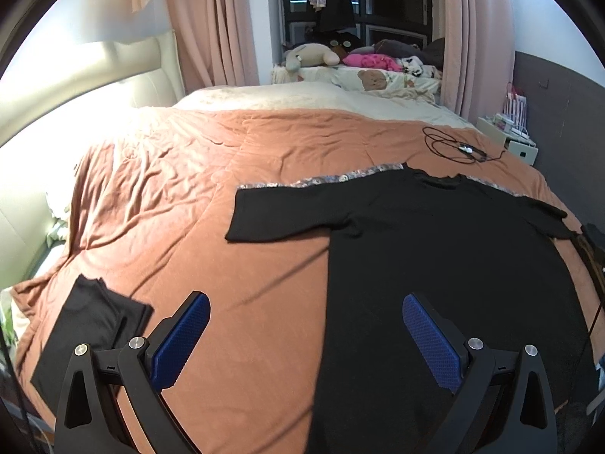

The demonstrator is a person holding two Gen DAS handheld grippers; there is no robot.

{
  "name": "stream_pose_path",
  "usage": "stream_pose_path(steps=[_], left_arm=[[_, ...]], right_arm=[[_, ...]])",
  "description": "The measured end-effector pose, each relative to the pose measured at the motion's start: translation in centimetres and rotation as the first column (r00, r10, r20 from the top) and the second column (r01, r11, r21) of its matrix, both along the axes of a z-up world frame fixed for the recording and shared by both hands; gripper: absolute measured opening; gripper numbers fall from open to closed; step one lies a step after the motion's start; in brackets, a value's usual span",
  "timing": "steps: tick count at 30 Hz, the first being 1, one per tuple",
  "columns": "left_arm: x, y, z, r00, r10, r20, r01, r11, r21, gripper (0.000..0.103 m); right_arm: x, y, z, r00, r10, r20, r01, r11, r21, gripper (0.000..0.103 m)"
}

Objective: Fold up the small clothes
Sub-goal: 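Move both grippers down over the black T-shirt toward its side edge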

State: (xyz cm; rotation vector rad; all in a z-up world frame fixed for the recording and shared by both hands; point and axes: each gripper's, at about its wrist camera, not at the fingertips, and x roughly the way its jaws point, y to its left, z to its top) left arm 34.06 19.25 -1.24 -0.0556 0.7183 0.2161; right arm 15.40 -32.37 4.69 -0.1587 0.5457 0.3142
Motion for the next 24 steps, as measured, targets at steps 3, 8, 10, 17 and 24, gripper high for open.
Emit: stream_pose_path(steps=[3, 8, 10, 17, 24], left_arm=[[1.7, 1.8, 0.0, 1.0, 0.017, -0.015, -0.018, 1.0, -0.009, 0.097], [4.2, 4.3, 0.1, 0.999, 0.043, -0.017, -0.044, 0.999, -0.015, 0.097], [5.2, 5.3, 0.0, 0.998, 0.058, -0.019, -0.058, 0.998, -0.02, 0.096], [8.9, 7.8, -1.4, 0.996, 0.068, -0.05, -0.069, 0.998, -0.01, 0.092], [12.7, 10.2, -4.0, 0.996, 0.061, -0.072, -0.065, 0.997, -0.049, 0.091]], right_arm=[[1.6, 1.0, 0.0, 1.0, 0.006, -0.015, -0.006, 1.0, 0.006, 0.103], [3.4, 2.7, -0.1, 1.0, 0.013, -0.024, -0.013, 1.0, 0.006, 0.103], [4.1, 3.5, -0.2, 0.999, 0.023, -0.023, -0.023, 1.0, -0.002, 0.103], [7.2, 6.9, -0.8, 0.999, 0.047, -0.017, -0.047, 0.999, -0.025, 0.103], [10.8, 10.7, -2.4, 0.996, 0.08, -0.026, -0.081, 0.995, -0.052, 0.103]])
